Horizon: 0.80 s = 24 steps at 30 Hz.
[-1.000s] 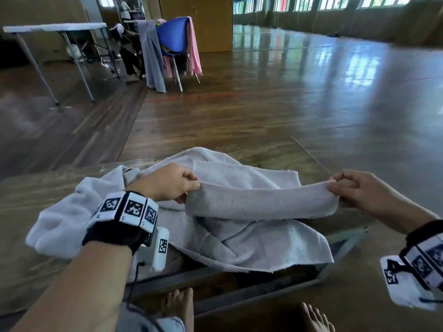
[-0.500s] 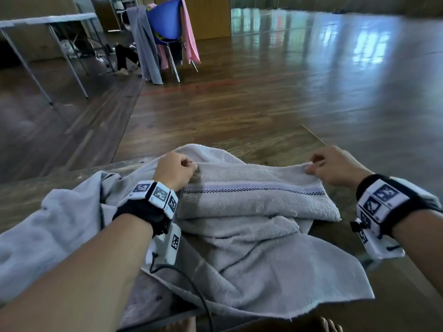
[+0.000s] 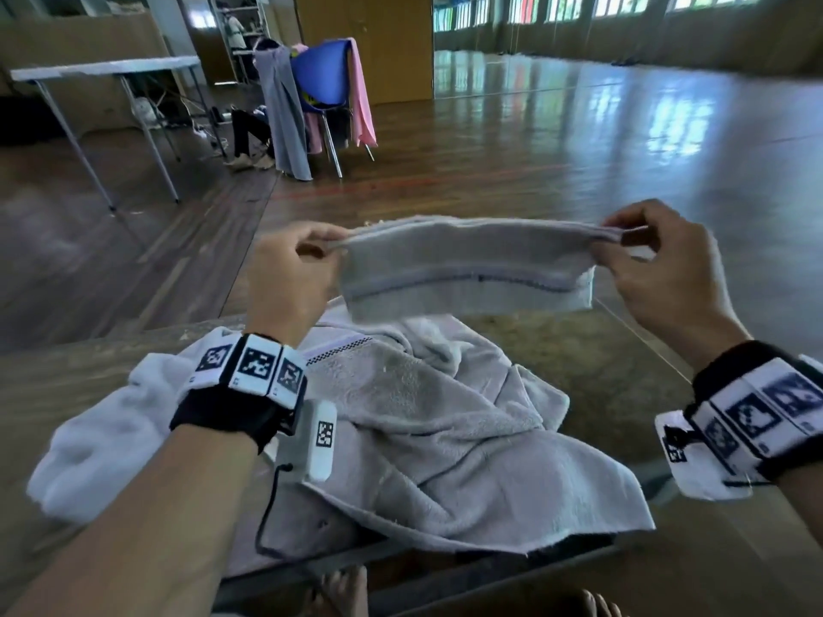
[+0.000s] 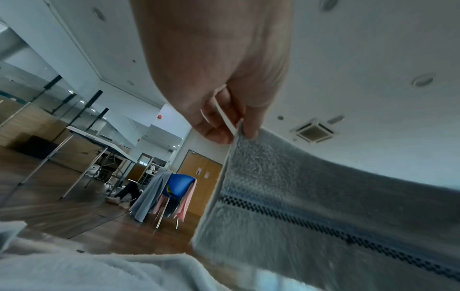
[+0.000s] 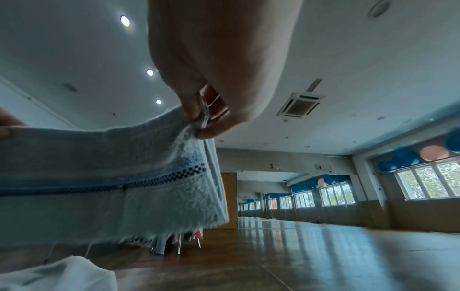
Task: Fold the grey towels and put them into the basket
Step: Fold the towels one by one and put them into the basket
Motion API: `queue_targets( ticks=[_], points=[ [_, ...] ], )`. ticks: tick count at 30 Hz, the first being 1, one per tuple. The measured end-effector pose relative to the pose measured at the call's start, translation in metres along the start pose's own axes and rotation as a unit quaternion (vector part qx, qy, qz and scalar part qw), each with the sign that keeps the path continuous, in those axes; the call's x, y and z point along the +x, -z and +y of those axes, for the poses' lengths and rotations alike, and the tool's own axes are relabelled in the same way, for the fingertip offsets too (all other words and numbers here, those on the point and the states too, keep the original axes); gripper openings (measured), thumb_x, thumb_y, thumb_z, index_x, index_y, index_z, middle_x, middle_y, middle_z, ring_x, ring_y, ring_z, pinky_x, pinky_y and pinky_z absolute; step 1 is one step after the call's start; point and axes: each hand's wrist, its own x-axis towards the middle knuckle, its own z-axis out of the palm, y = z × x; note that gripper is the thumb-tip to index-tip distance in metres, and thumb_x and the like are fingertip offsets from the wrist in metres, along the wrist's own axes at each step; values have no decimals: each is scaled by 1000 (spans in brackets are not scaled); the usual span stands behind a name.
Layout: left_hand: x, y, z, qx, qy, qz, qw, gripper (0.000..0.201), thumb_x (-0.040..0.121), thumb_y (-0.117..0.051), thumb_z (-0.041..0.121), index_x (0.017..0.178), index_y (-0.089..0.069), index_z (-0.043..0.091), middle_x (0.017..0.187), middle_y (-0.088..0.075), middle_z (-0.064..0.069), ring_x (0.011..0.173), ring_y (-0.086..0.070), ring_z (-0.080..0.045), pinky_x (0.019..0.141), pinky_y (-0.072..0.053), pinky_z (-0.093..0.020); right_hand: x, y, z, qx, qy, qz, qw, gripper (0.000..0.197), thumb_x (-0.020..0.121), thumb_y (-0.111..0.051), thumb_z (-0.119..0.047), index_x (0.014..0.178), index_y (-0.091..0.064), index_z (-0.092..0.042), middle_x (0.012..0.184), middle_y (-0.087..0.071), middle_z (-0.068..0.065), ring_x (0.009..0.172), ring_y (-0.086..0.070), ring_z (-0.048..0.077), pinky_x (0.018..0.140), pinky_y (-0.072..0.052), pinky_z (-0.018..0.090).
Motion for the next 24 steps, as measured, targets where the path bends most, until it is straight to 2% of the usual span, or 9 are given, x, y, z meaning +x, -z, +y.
queue_targets(
  ticks=[2,4,6,8,10,13,17,20,24],
  points=[
    [-15,18,3,-17,-2,3,1000,16,82,-75,9,93,-76,20,86,-73,10,76,-66,-4,67,-50,-9,-22,11,-7,18,-10,-11,1000,20,86,-76,-15,93,-64,-30,83,-69,-18,72,-64,-12,60,-44,2],
    [-38,27,-7,-3,35,-83,996,16,80,-74,4,86,-74,19,83,-73,7,73,-65,-10,66,-50,-13,-50,17,2,-15,-60,-90,994,23,84,-77,-6,92,-65,-25,83,-71,-6,68,-63,-7,59,-44,3],
    [-61,28,-25,46,89,-201,974,22,79,-69,-2,79,-70,20,78,-70,4,72,-62,-17,64,-47,-21,-78,20,15,-69,-127,-228,963,31,78,-74,5,91,-67,-23,87,-74,3,70,-66,8,64,-51,14],
    [-78,22,-42,70,137,-225,962,19,79,-63,-3,78,-67,15,73,-65,6,73,-60,-17,59,-44,-14,-96,19,28,-122,-169,-317,925,33,77,-70,5,95,-66,-22,95,-73,1,84,-69,18,75,-52,28],
    [-87,13,-50,87,171,-192,963,9,82,-61,4,78,-66,11,69,-62,8,73,-60,-19,61,-45,-13,-105,19,37,-154,-194,-309,918,23,82,-68,-3,97,-67,-21,98,-72,-2,88,-67,17,77,-48,29],
    [-89,0,-52,154,205,-206,944,15,84,-64,25,75,-63,13,70,-65,0,75,-62,-24,72,-51,-32,-108,16,45,-194,-213,-289,913,4,90,-67,-20,94,-69,-21,95,-71,-2,86,-63,16,74,-44,29],
    [-88,-14,-53,251,222,-276,901,41,89,-59,45,66,-54,12,59,-53,-3,59,-55,-23,56,-38,-31,-107,5,48,-227,-233,-311,893,34,96,-62,-34,86,-73,-4,86,-73,11,82,-64,27,66,-47,33],
    [-88,-17,-55,287,237,-274,887,40,91,-59,49,77,-56,11,68,-54,-2,57,-45,-17,60,-37,-31,-105,-4,45,-218,-250,-309,891,47,97,-61,-42,73,-66,-2,69,-67,8,69,-61,24,59,-45,32],
    [-84,-20,-56,276,244,-255,894,35,87,-68,40,93,-62,6,97,-70,-17,74,-58,-29,65,-42,-33,-101,-11,42,-228,-277,-309,881,39,93,-66,-41,65,-62,-14,73,-63,4,74,-62,26,72,-52,37]
  ],
)
